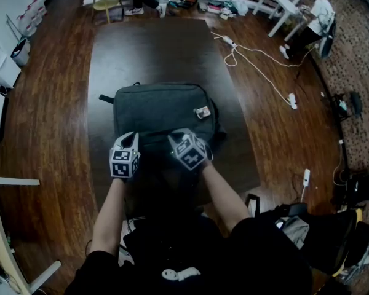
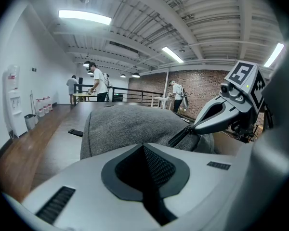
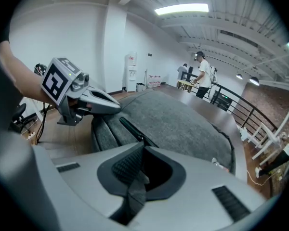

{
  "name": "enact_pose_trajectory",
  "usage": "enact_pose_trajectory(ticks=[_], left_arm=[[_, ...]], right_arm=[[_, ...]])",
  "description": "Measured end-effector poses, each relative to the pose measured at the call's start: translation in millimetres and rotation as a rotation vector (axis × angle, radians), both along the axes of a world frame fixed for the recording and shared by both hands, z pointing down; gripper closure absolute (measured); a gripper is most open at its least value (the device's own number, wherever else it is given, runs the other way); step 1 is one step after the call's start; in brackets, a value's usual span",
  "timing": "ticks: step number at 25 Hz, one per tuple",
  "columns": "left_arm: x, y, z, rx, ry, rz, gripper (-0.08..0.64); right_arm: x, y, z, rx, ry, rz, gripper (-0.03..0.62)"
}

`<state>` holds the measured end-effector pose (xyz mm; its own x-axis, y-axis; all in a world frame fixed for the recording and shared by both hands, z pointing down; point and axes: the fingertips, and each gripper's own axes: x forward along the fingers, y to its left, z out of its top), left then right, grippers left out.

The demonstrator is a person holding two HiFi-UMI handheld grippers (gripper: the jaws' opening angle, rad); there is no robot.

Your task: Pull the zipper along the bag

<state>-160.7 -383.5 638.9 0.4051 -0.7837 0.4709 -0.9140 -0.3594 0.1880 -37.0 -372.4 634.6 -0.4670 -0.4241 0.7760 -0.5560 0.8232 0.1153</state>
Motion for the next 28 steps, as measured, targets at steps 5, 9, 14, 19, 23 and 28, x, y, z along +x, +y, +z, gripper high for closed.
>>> enact_pose_trajectory(ticks=[5,9,14,19,23,28], left_arm=[[-1,-1,0,0.003,-0.002,0.0,0.56],[-5,-3,3,0.007,-0.009,-0.002,0.56],[-2,-2,3,0.001,0.0,-0.001,0.56],[-2,-3,2,-0.003,-0.006,-0.001,0.56],[-3,-2,0,0.006,-0.011,0.0,0.56],[-3,-2,1,-0.001,-0.005,-0.001,0.56]], right_arm=[[3,-1,0,0.001,0.006,-0.007,0.574],[2,-4,2,0.009,0.003,-0.01,0.574],[10,-6,3,0.012,0.009,-0.002,0.574],[12,-8,3,0.008,0.011,0.006,0.574],[12,-6,3,0.014,0.025,-0.004,0.574],[17,-6,3,0.005,0.037,0.008,0.574]])
